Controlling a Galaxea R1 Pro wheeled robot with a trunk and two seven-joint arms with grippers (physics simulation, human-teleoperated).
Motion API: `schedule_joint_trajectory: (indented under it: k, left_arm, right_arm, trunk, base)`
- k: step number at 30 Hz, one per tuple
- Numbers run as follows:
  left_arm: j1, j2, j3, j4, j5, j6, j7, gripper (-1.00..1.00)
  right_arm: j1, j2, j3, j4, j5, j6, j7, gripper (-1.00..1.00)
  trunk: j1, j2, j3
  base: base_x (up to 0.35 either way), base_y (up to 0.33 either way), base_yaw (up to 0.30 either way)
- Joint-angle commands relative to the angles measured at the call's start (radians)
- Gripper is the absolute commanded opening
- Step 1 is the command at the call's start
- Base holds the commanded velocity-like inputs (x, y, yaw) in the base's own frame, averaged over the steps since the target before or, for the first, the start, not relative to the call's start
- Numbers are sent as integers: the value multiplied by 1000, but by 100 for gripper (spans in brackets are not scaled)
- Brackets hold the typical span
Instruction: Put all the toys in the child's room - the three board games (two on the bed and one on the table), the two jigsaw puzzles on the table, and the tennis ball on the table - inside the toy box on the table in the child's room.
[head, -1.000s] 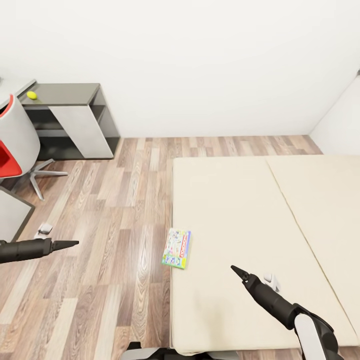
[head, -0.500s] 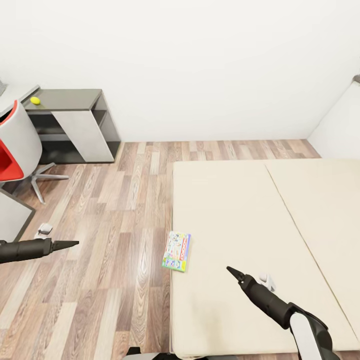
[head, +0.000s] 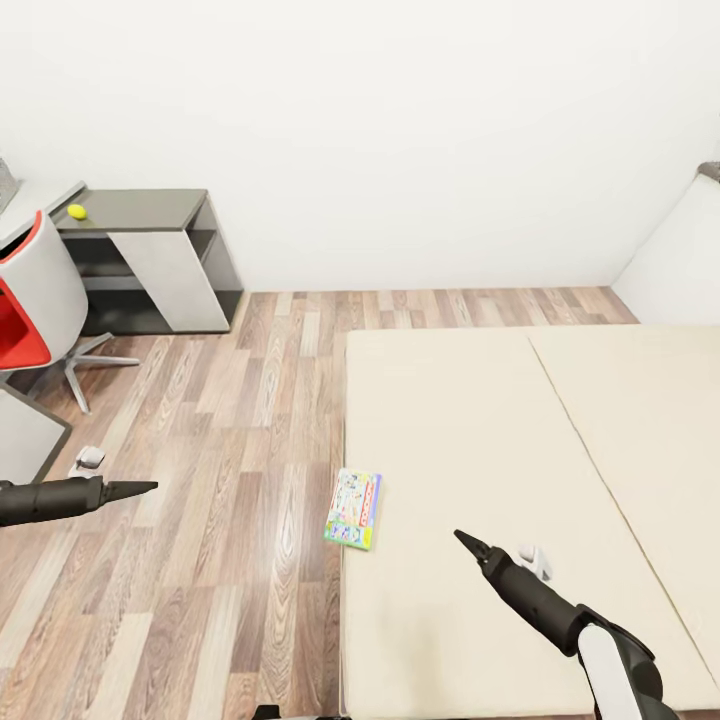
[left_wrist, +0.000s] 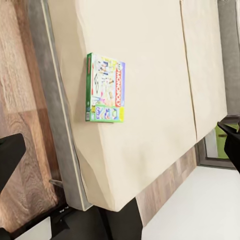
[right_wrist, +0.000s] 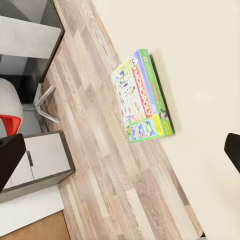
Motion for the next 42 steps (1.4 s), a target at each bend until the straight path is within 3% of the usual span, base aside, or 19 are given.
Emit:
schedule_joint_trajectory:
  k: [1, 42]
  left_arm:
    - [-1, -1, 4, 0, -11, 11, -8, 100]
    - [-1, -1, 3, 0, -11, 11, -8, 100]
  right_arm:
    - [-1, 1, -3, -1, 1, 7, 4, 100]
    - [-1, 2, -3, 7, 1, 4, 4, 100]
  trunk:
    - [1, -2, 0]
    - [1, -2, 68]
  base:
    - [0, 0, 0]
    - [0, 0, 0]
